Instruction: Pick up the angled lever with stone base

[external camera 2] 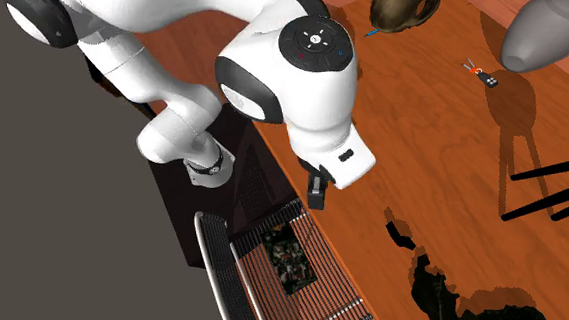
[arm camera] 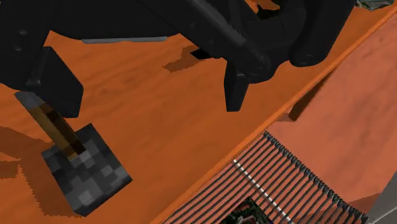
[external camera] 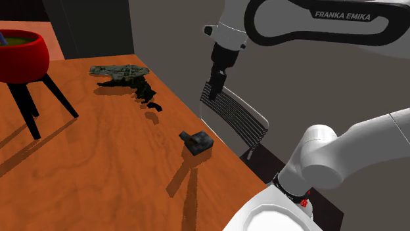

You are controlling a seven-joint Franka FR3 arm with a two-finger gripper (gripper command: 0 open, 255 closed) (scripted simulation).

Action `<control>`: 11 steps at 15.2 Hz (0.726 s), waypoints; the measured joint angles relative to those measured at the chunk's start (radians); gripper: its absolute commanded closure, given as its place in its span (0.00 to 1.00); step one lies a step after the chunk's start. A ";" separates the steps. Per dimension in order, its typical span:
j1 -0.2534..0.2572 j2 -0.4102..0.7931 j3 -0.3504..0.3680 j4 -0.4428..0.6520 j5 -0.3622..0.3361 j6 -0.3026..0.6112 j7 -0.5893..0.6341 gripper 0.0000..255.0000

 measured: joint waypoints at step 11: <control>0.188 0.103 0.117 -0.065 -0.011 0.098 -0.275 0.00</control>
